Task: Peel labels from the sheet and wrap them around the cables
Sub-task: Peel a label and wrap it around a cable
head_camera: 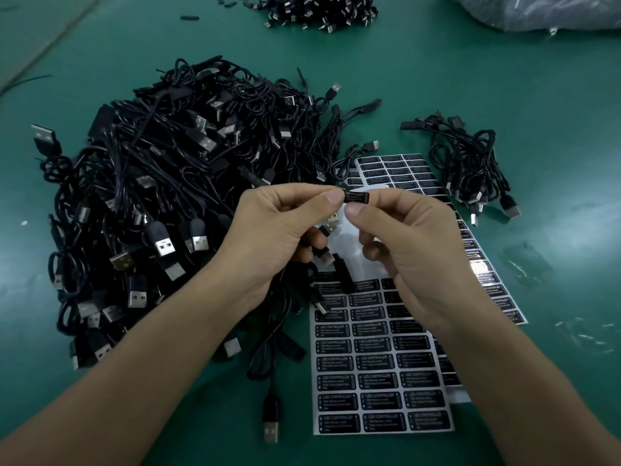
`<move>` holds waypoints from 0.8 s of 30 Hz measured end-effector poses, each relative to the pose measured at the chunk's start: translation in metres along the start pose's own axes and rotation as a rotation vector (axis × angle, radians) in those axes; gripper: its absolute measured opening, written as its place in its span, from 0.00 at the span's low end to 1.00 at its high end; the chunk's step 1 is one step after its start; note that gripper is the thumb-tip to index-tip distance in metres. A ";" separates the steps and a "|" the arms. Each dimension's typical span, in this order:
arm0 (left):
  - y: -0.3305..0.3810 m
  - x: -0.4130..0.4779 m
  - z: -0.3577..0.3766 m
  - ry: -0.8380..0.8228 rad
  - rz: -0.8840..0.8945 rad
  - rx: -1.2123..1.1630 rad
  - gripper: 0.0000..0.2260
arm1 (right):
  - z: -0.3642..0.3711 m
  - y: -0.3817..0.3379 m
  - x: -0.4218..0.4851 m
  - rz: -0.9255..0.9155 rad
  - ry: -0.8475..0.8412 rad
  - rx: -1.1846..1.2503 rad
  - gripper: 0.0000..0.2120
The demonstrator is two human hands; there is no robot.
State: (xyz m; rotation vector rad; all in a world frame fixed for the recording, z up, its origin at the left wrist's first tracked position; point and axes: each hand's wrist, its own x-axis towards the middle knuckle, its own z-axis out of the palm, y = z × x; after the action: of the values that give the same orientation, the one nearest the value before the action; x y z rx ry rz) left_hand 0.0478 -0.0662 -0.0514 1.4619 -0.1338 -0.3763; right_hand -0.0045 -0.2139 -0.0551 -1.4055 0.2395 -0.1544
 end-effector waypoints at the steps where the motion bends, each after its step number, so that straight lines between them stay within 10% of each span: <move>1: 0.000 0.000 0.000 0.003 0.001 0.005 0.09 | 0.001 0.001 0.000 0.002 0.002 -0.002 0.05; 24: -0.005 -0.001 -0.001 -0.061 0.017 0.075 0.18 | -0.010 -0.002 0.006 -0.007 0.037 -0.067 0.09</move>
State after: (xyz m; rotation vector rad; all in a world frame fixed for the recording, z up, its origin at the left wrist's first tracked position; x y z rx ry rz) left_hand 0.0463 -0.0653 -0.0565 1.5233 -0.2110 -0.4054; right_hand -0.0012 -0.2252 -0.0549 -1.4708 0.2726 -0.1798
